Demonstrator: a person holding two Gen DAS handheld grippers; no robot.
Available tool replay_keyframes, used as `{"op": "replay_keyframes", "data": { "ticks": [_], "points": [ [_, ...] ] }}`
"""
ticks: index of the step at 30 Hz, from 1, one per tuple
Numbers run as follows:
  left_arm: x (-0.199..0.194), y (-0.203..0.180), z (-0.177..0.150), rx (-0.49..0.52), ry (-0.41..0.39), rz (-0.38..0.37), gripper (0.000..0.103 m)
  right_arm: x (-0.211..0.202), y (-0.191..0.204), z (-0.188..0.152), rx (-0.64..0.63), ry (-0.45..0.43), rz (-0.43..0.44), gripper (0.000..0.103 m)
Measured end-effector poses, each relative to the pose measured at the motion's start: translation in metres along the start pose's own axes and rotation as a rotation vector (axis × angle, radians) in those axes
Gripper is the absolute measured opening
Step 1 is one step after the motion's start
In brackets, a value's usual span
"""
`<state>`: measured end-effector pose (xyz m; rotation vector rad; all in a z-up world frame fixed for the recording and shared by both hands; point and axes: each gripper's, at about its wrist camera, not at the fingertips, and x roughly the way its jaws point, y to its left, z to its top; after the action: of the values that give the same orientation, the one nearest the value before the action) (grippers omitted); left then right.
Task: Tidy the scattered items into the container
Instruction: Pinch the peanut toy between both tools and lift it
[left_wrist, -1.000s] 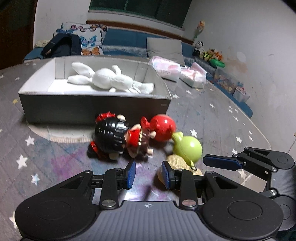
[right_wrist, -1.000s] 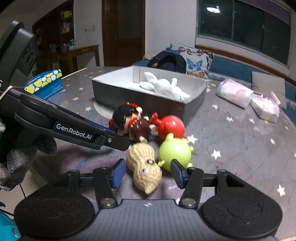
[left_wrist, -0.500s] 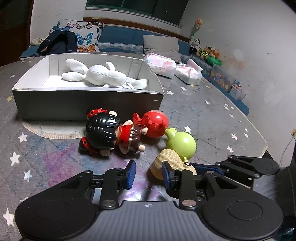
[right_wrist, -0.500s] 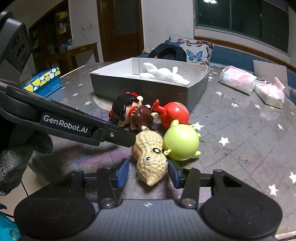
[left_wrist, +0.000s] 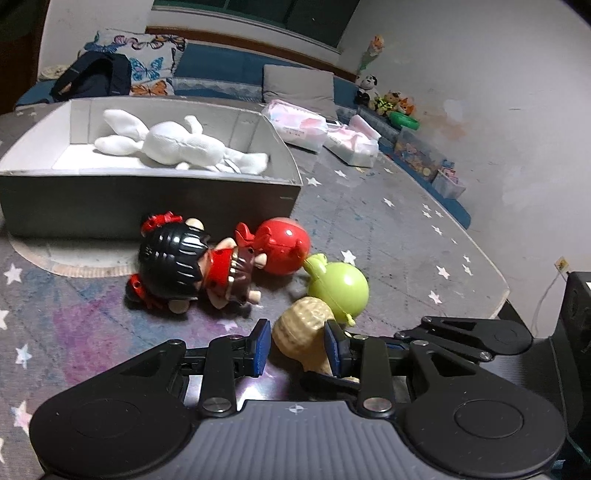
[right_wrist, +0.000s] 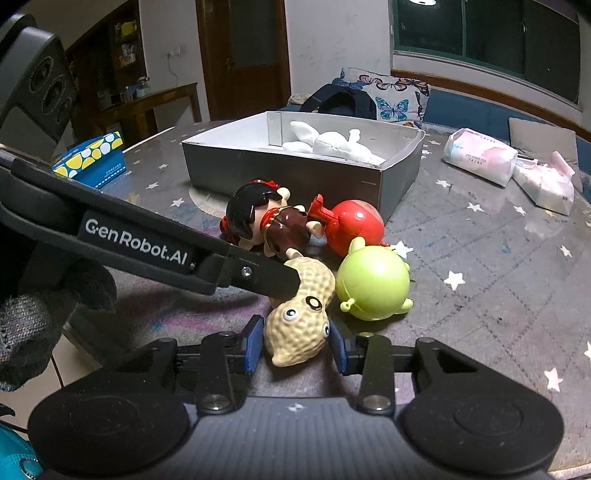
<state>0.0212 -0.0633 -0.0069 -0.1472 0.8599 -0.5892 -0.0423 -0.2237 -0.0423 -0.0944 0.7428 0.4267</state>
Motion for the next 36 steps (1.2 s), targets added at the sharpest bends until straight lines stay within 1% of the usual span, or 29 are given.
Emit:
{"op": "replay_keyframes", "data": {
  "ticks": [11,13,18,25,36],
  "points": [
    [0.0,0.007,0.0,-0.066,0.016,-0.015,0.035,0.004,0.001,0.001,-0.008,-0.003,-0.002,0.038],
    [0.0,0.008,0.0,-0.081,0.017,-0.019,0.033,0.003,0.001,0.001,-0.01,-0.004,-0.002,0.038],
    [-0.004,0.006,0.0,-0.086,0.013,-0.02,0.033,0.001,0.003,0.002,-0.016,-0.012,0.009,0.037],
    [-0.014,0.001,0.003,-0.075,-0.013,-0.012,0.033,-0.005,0.008,0.006,-0.034,-0.027,0.017,0.037],
    [-0.037,-0.004,0.02,-0.065,-0.098,-0.015,0.033,-0.021,0.01,0.028,-0.062,-0.101,0.02,0.037]
  ]
}}
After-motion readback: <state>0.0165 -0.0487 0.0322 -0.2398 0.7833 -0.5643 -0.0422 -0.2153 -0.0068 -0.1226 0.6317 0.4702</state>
